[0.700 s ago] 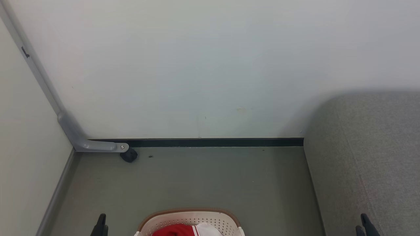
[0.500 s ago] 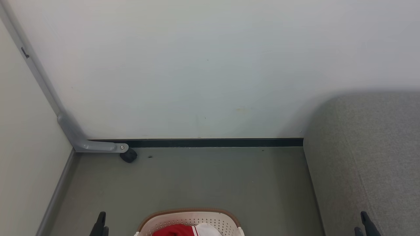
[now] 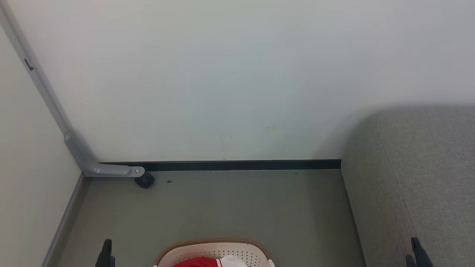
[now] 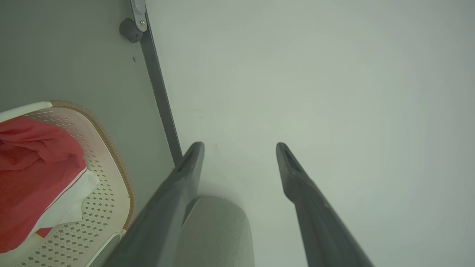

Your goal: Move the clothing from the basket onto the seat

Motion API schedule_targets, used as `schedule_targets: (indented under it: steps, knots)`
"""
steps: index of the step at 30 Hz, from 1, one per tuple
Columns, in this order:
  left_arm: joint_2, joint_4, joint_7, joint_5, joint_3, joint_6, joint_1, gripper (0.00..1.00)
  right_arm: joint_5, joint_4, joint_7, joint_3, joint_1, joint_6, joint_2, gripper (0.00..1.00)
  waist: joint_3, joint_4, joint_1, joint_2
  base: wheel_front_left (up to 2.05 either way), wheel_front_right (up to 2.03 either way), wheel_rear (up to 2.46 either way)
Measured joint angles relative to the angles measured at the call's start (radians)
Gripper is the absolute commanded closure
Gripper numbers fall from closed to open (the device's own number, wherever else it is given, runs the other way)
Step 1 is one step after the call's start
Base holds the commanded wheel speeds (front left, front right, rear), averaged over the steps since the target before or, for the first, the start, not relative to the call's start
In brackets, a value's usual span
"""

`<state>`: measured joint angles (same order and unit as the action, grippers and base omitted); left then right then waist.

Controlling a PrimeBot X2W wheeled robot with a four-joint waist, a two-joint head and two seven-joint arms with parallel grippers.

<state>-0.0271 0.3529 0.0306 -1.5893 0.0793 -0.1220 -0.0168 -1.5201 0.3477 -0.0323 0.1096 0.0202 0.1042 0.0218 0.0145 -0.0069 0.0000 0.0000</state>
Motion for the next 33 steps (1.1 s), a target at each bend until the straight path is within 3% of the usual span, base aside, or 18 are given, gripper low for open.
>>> schedule_targets:
  steps: [15,33]
  knots:
    - [-0.001,-0.062,-0.055,0.128,0.035,0.002,0.0,0.0,0.192,-0.079,0.053,-0.032,0.012,-0.031,0.001,0.0,0.005,0.01,0.0,0.0,0.0,0.0,0.0]
    - [-0.003,-0.217,-0.122,0.525,-0.049,0.123,0.0,0.0,0.516,-0.17,0.12,-0.096,0.015,-0.074,0.004,0.0,0.007,0.014,0.0,0.0,0.0,0.0,0.0]
